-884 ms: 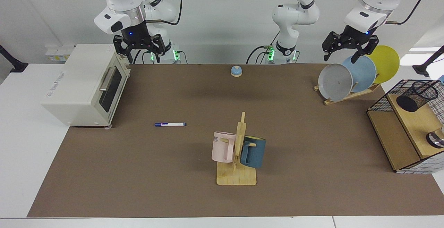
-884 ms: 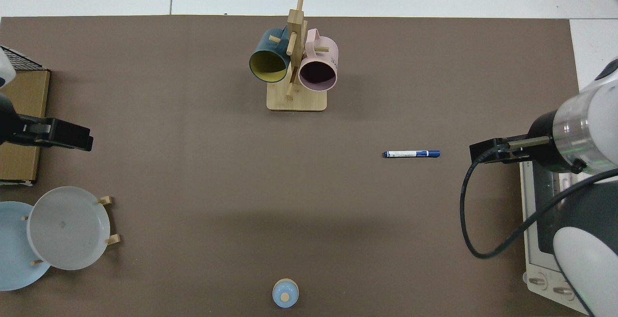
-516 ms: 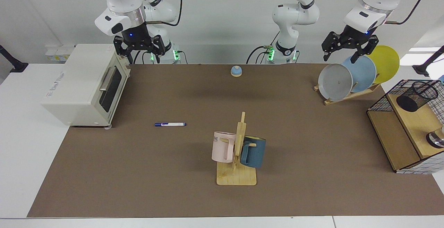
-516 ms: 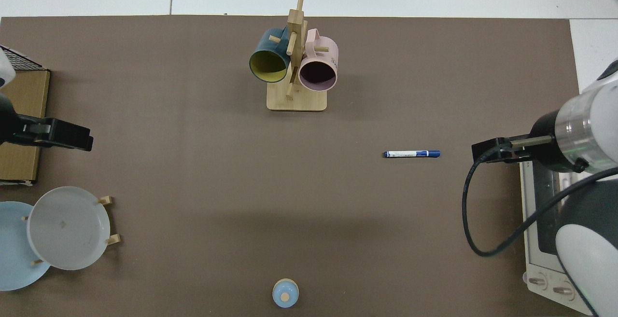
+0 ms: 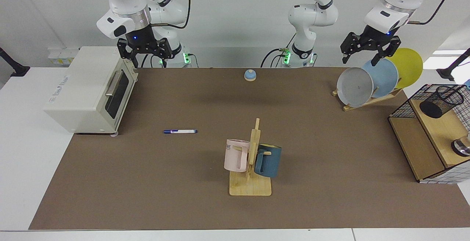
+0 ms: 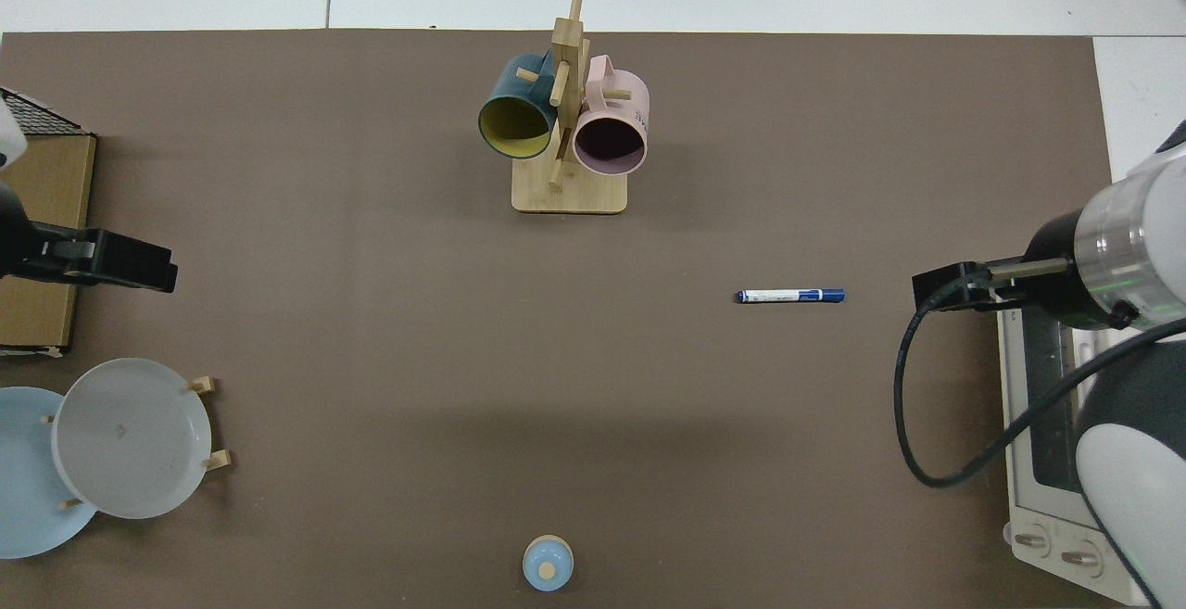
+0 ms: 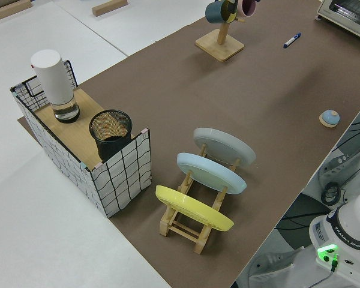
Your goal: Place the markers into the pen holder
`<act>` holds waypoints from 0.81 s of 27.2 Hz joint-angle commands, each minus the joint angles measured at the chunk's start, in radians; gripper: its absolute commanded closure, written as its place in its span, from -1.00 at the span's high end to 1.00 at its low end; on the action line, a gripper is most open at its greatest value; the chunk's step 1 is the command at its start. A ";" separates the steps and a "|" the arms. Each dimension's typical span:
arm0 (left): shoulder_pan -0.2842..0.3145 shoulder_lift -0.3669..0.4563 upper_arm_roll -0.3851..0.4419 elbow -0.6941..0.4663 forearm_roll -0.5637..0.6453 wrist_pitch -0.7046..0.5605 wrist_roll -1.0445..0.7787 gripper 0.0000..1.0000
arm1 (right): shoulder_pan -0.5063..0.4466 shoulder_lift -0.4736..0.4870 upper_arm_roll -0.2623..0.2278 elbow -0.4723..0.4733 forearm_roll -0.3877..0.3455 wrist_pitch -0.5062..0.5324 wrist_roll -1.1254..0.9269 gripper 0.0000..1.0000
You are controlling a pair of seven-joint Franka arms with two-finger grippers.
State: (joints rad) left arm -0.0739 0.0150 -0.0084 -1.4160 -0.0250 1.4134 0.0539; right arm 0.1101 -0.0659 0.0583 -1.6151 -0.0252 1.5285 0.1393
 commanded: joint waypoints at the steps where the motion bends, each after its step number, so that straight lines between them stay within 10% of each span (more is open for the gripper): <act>1: -0.006 -0.007 0.005 0.005 -0.009 -0.024 -0.009 1.00 | -0.018 -0.022 0.009 -0.025 0.007 -0.005 0.017 1.00; 22: -0.003 -0.009 0.005 0.005 -0.007 -0.024 -0.006 1.00 | -0.009 -0.015 0.009 -0.114 0.061 0.100 0.644 1.00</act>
State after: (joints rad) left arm -0.0739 0.0136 -0.0068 -1.4160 -0.0250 1.4063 0.0539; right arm 0.1109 -0.0656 0.0608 -1.6585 0.0078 1.5615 0.6013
